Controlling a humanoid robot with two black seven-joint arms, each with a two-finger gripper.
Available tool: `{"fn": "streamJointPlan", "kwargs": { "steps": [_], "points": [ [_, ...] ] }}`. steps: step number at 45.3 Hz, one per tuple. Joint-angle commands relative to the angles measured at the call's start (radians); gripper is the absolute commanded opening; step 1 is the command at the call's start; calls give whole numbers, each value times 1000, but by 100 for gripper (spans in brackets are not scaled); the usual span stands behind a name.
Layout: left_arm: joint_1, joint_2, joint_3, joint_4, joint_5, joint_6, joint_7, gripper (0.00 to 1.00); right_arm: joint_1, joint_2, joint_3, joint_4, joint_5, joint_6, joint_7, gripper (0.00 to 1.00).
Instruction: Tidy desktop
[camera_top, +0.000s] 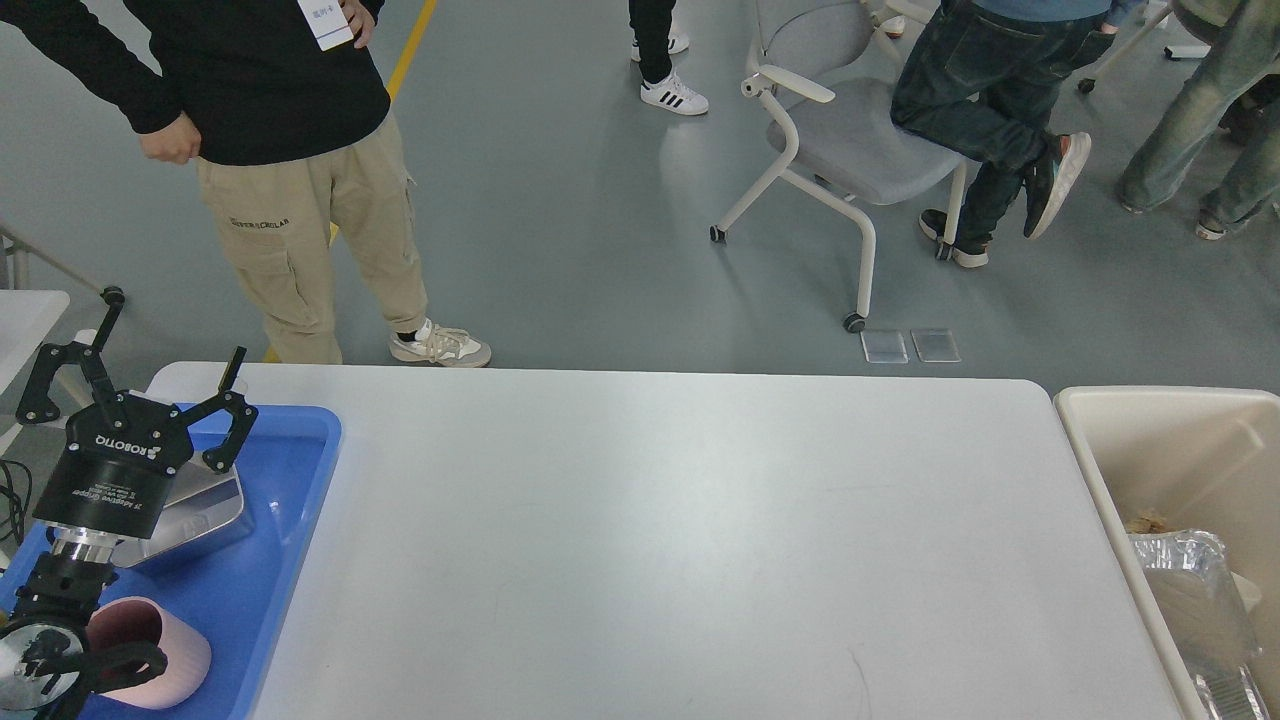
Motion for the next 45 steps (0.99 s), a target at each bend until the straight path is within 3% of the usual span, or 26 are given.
{"fn": "streamJointPlan", "kwargs": {
  "steps": [1, 16, 31, 45],
  "points": [
    [0, 1, -1, 0, 0, 2, 0, 97, 62, 25, 3, 3, 2, 23, -7, 100],
    [8, 3, -23, 0, -1, 14, -8, 97, 136, 123, 150, 3, 8, 35, -4, 100],
    [2, 9, -21, 1, -1, 48, -2, 97, 169, 117, 189, 69, 5, 50, -9, 100],
    [-4, 4, -20, 3, -1, 52, -3, 97, 238, 97, 218, 72, 8, 171, -1, 100]
  ]
}}
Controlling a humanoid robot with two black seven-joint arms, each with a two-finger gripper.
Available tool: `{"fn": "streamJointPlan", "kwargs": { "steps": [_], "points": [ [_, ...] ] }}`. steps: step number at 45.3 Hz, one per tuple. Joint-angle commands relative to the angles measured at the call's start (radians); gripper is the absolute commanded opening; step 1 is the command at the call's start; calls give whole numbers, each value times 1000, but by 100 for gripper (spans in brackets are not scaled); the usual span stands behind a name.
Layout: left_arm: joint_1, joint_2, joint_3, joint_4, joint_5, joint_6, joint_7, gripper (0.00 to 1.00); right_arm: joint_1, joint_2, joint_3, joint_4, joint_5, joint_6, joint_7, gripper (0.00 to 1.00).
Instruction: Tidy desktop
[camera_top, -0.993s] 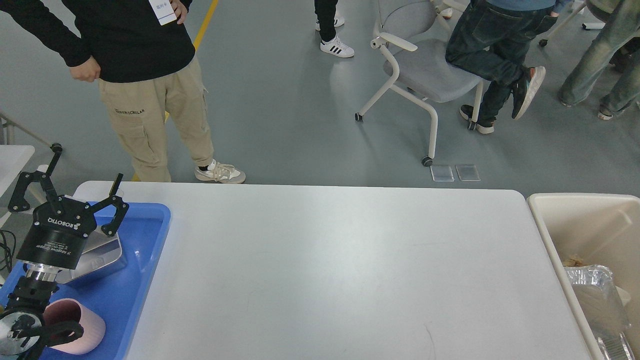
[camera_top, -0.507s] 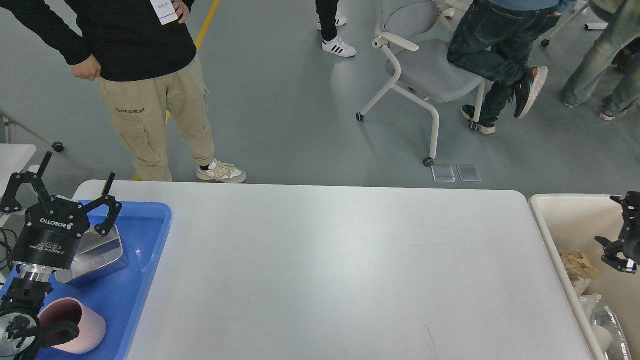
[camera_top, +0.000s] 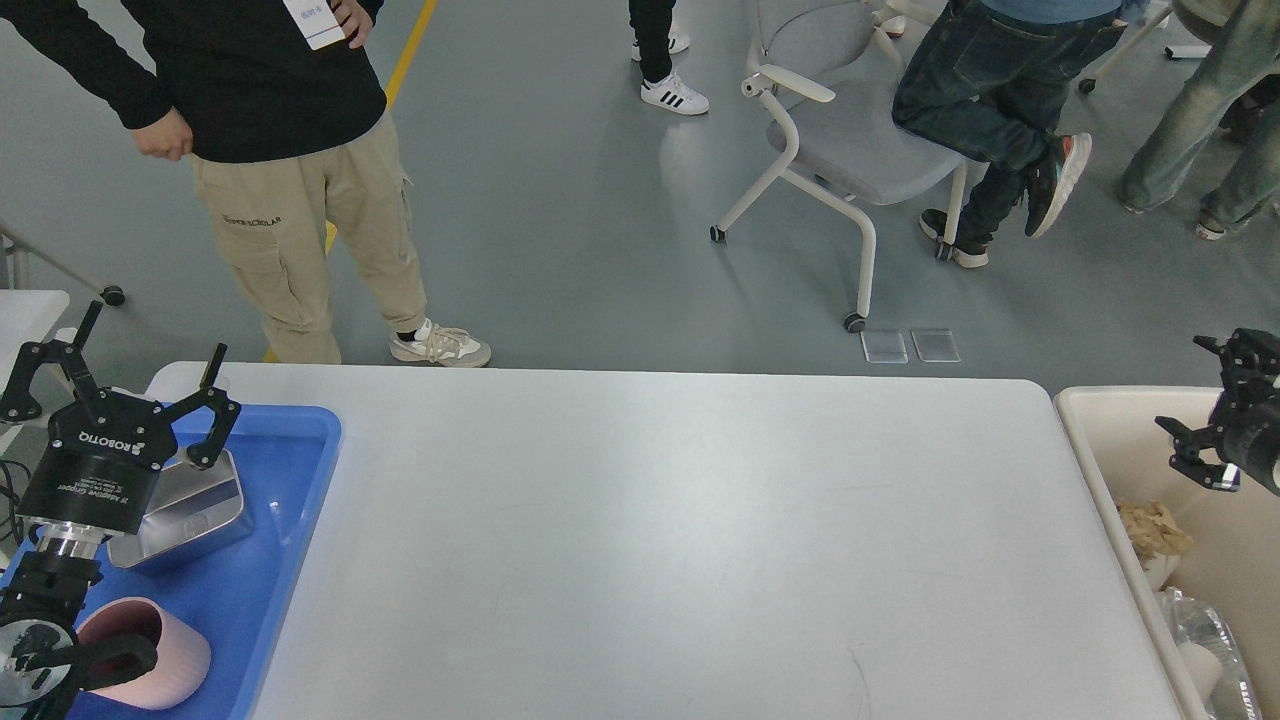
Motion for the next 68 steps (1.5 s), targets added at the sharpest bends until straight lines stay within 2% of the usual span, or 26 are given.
{"fn": "streamJointPlan", "kwargs": {
  "steps": [1, 7, 16, 27, 44, 57, 68],
  "points": [
    [-6, -2, 2, 0, 0, 2, -1, 97, 36, 1, 35, 1, 2, 58, 5, 100],
    [-11, -2, 2, 0, 0, 30, 3, 97, 45, -2, 147, 113, 2, 81, 5, 100],
    [-34, -4, 5, 0, 0, 65, 6, 97, 1, -1, 285, 375, 2, 83, 8, 100],
    [-42, 1, 2, 2, 0, 76, 6, 97, -77, 107, 452, 583, -1, 75, 8, 100],
    [-83, -5, 3, 52, -43, 139, 12, 97, -129, 256, 458, 589, -3, 66, 8, 100],
    [-95, -8, 17, 56, -43, 194, 45, 97, -146, 305, 467, 589, -3, 63, 8, 100],
    [-102, -8, 12, 56, -43, 221, 46, 97, -169, 332, 486, 581, -3, 63, 9, 100]
  ]
}}
